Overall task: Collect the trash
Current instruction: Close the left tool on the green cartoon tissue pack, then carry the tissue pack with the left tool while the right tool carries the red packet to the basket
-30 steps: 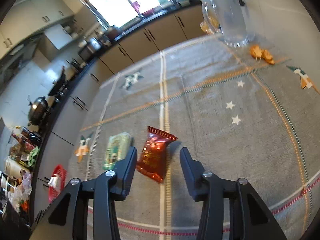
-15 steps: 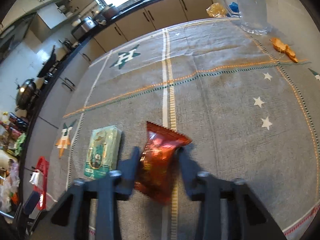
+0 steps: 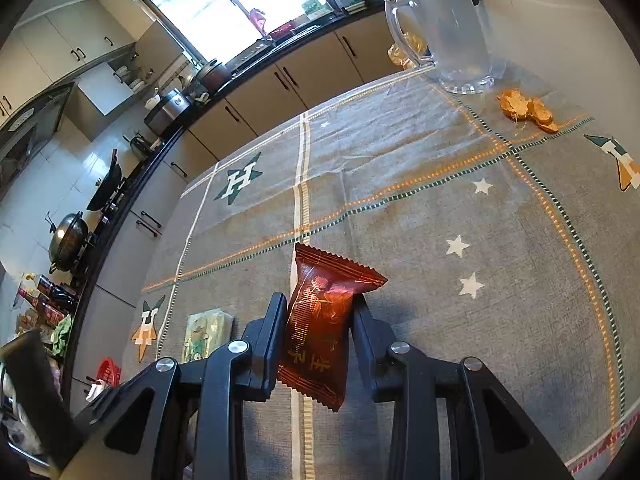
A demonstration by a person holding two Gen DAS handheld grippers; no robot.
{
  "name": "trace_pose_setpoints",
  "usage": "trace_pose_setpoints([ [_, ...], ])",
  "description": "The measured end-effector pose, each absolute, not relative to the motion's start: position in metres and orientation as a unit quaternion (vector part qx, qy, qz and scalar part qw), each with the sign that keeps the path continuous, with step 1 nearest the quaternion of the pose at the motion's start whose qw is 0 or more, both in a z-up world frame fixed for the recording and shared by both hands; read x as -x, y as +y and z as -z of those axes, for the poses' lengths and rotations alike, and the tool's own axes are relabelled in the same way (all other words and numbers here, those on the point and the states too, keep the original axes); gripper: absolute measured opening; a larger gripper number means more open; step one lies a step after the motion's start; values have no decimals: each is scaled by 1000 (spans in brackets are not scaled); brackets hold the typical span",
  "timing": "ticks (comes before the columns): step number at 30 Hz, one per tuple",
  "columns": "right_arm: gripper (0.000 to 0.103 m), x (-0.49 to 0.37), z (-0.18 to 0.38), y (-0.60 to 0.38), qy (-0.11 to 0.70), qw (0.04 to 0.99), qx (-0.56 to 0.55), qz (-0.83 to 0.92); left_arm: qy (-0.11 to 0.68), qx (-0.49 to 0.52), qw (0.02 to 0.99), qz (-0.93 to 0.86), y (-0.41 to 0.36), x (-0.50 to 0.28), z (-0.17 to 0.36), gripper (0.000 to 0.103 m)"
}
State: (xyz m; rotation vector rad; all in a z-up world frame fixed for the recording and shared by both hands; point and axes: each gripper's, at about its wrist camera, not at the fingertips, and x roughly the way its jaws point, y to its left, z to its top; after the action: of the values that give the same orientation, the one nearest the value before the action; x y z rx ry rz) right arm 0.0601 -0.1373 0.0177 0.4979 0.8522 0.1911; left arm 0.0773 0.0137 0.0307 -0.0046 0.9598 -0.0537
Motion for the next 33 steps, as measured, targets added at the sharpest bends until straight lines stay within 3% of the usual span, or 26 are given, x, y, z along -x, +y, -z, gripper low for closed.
trace_pose_setpoints([
  [4, 35, -57, -23, -134, 401, 879, -236, -99, 459, 4, 888, 15, 14, -85, -23, 74],
  [6, 35, -57, -24, -133, 400, 880, -235, -102, 466, 6, 885, 17, 16, -87, -19, 51],
  [15, 35, -52, -28, -116, 392, 888, -205, -123, 430, 7, 903, 11, 32, -59, -25, 41],
  [26, 35, -43, -31, -80, 372, 903, -142, -163, 340, 19, 939, -40, 59, -37, -45, 41],
  [33, 35, -41, -30, -69, 373, 903, -125, -171, 330, 18, 943, -36, 57, -34, -47, 41],
])
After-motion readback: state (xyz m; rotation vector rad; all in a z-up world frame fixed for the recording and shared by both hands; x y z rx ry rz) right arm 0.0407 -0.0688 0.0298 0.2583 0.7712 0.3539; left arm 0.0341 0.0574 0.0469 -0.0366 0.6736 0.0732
